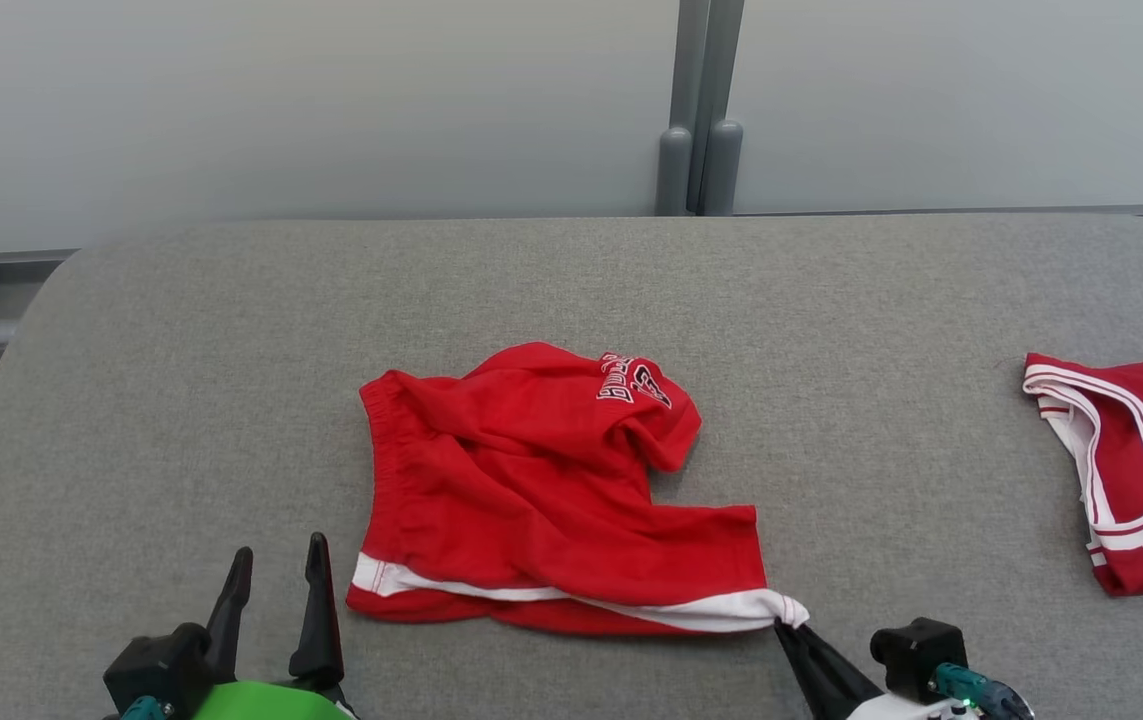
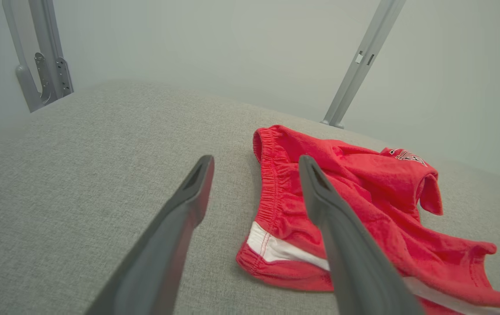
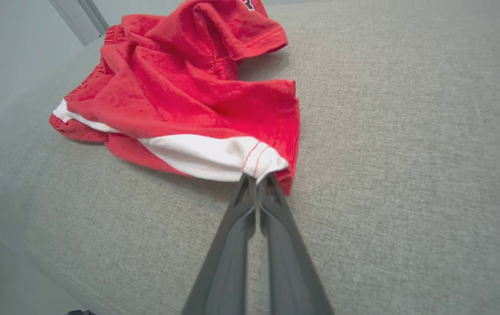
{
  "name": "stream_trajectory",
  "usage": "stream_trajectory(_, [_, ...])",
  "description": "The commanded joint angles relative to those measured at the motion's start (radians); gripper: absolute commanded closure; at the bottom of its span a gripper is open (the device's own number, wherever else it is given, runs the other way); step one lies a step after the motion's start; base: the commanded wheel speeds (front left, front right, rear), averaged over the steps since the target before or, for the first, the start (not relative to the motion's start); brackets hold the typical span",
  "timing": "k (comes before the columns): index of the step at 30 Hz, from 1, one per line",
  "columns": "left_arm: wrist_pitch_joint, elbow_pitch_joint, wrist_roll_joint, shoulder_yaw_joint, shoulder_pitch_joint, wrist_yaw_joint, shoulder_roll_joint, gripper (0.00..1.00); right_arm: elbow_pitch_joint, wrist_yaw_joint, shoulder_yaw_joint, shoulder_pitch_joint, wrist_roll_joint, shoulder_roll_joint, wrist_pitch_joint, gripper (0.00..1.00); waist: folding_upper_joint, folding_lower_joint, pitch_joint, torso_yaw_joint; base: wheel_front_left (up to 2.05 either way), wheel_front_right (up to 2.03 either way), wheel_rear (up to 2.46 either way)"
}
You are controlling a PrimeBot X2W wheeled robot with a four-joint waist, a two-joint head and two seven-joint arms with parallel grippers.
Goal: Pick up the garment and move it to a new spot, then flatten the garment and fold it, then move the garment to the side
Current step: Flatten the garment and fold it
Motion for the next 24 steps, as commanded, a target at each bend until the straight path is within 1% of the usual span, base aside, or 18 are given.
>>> stream_trajectory(1, [0.001, 0.009, -0.008, -0.006, 0.003, -0.008, -0.004, 0.00, -0.013, 0.000, -0.017, -0.009, -0.011, -0.007, 0.001, 1.00, 0.0103, 0.0000, -0.003, -0.002, 0.00, 0.00, 0.00])
stream_trajectory(7, [0.012, 0.036, -0.016, -0.033, -0.003, -0.031, -0.013, 0.00, -0.045, 0.000, -0.092, -0.013, -0.029, -0.023, 0.002, 1.00, 0.0103, 0.0000, -0.007, -0.006, 0.00, 0.00, 0.00])
stream_trajectory(12, [0.042, 0.061, -0.025, -0.077, -0.007, -0.064, -0.029, 0.00, -0.054, 0.000, -0.161, -0.025, -0.043, -0.028, -0.002, 1.00, 0.0103, 0.0000, -0.008, -0.009, 0.00, 0.00, 0.00])
stream_trajectory(20, [0.153, 0.169, -0.031, -0.180, -0.055, -0.144, -0.049, 0.00, -0.025, 0.000, -0.178, -0.045, -0.047, -0.037, 0.008, 1.00, 0.0103, 0.0000, -0.003, -0.010, 0.00, 0.00, 0.00])
stream_trajectory(24, [0.172, 0.252, -0.032, -0.193, -0.106, -0.154, -0.066, 0.00, -0.009, 0.000, -0.172, -0.062, -0.046, -0.044, 0.009, 1.00, 0.0103, 0.0000, 0.001, -0.015, 0.00, 0.00, 0.00])
